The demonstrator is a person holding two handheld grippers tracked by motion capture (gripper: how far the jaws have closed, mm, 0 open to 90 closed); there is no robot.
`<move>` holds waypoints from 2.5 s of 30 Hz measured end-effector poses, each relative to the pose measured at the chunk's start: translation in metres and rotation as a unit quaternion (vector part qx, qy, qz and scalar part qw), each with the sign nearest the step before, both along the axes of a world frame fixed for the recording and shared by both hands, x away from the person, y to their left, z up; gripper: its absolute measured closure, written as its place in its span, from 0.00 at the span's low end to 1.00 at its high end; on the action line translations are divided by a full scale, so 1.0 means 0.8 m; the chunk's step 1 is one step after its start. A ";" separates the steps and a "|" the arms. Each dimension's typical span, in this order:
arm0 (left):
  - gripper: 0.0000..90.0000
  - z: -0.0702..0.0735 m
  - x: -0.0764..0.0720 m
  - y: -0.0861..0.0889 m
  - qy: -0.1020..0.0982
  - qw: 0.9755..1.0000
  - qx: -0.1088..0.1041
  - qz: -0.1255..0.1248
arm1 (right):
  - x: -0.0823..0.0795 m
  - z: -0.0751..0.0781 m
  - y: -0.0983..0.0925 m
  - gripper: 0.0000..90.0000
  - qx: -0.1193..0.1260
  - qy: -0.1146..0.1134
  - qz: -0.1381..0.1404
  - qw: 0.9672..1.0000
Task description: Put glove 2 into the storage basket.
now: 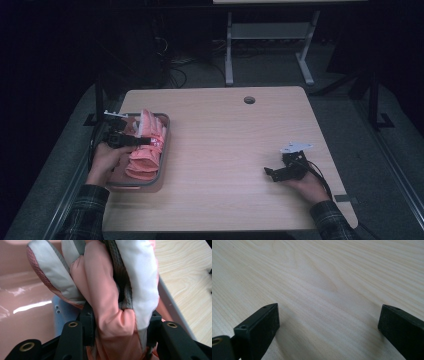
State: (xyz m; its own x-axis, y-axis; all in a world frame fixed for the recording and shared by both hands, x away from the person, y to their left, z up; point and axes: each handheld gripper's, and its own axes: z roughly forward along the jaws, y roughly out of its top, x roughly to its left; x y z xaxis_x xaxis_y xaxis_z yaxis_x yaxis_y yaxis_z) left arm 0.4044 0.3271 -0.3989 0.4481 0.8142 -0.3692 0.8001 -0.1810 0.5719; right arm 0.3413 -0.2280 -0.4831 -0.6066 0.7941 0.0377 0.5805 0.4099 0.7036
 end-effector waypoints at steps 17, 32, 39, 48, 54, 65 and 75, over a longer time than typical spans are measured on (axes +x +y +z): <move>0.24 0.000 0.001 0.016 -0.018 1.000 -0.010 0.003 | 0.000 0.000 0.000 0.03 -0.001 -0.002 0.001 1.000; 0.17 0.053 -0.010 0.024 -0.079 0.997 0.026 0.009 | 0.000 0.000 0.000 0.03 0.000 -0.002 0.001 1.000; 0.17 0.088 -0.015 0.007 -0.119 0.993 0.024 -0.012 | 0.001 0.000 0.000 0.03 0.000 -0.001 0.004 1.000; 0.17 0.105 -0.028 -0.046 -0.147 0.987 0.013 -0.063 | 0.002 0.000 0.000 0.03 0.000 0.000 0.005 1.000; 0.17 0.096 -0.035 -0.089 -0.150 0.984 0.004 -0.098 | 0.002 0.000 0.000 0.03 0.001 0.000 0.005 1.000; 0.17 0.072 -0.055 -0.151 -0.159 0.978 0.008 -0.135 | 0.001 0.000 0.001 0.03 0.001 0.001 0.004 1.000; 0.17 0.038 -0.074 -0.204 -0.168 0.971 0.023 -0.168 | 0.001 0.000 0.001 0.03 0.001 0.001 0.004 1.000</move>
